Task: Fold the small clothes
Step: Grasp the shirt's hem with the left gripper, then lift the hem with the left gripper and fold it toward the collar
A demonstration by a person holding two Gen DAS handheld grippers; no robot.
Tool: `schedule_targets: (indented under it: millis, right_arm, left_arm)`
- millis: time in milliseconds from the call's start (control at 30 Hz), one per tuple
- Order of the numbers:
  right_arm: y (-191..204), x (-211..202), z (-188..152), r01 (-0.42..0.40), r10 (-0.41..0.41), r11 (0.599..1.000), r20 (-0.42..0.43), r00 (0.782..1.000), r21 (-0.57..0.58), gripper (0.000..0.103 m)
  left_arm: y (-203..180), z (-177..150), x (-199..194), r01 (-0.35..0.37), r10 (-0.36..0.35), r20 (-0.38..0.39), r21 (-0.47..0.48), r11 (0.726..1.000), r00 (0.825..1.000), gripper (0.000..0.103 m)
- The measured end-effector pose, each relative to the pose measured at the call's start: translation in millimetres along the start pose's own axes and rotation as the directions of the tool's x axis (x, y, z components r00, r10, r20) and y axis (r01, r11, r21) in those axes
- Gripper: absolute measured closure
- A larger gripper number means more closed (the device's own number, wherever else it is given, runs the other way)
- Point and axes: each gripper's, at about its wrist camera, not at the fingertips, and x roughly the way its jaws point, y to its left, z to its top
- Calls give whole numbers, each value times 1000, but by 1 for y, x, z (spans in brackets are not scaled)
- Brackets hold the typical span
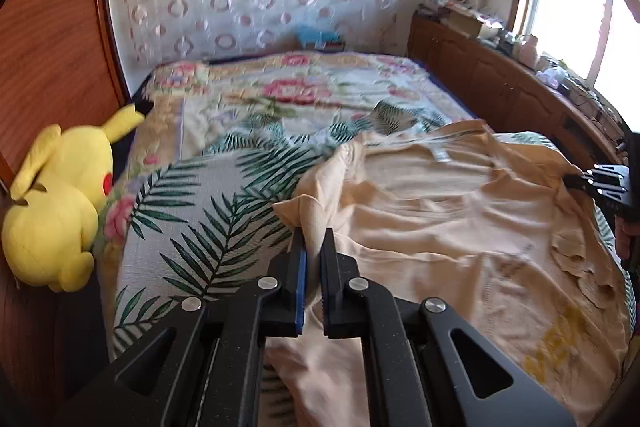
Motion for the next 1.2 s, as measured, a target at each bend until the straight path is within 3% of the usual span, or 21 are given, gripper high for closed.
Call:
schedule_targets:
  millis: [267, 600, 700, 767, 867, 1200]
  right_arm:
    - [25, -95, -28, -14, 11, 1000, 172, 985, 17, 97]
    - [51, -174, -112, -43, 33, 999, 238, 971, 34, 97]
    - [48, -188, -133, -83, 67, 995, 234, 970, 58, 97]
    - [40, -189, -142, -157, 133, 982, 211, 968, 103, 97]
    - [42, -186, -154, -95, 82, 993, 167, 983, 72, 97]
    - [28, -215, -175, -84, 73, 993, 122, 990, 85, 97]
  left_arm:
    - [-27, -33, -77, 48, -51, 83, 38, 998, 995, 97]
    - [-24, -104, -160, 47, -49, 138, 15, 999, 989, 97]
    - [-21, -121, -172, 33, -35, 138, 20, 999, 990, 97]
    - [-19, -132, -175, 24, -28, 126, 30, 999, 992, 97]
    - [-14, -146, -174, 22, -23, 89, 14, 1000, 996, 97]
    - [-24, -160, -209, 24, -29, 114, 40, 999, 993, 97]
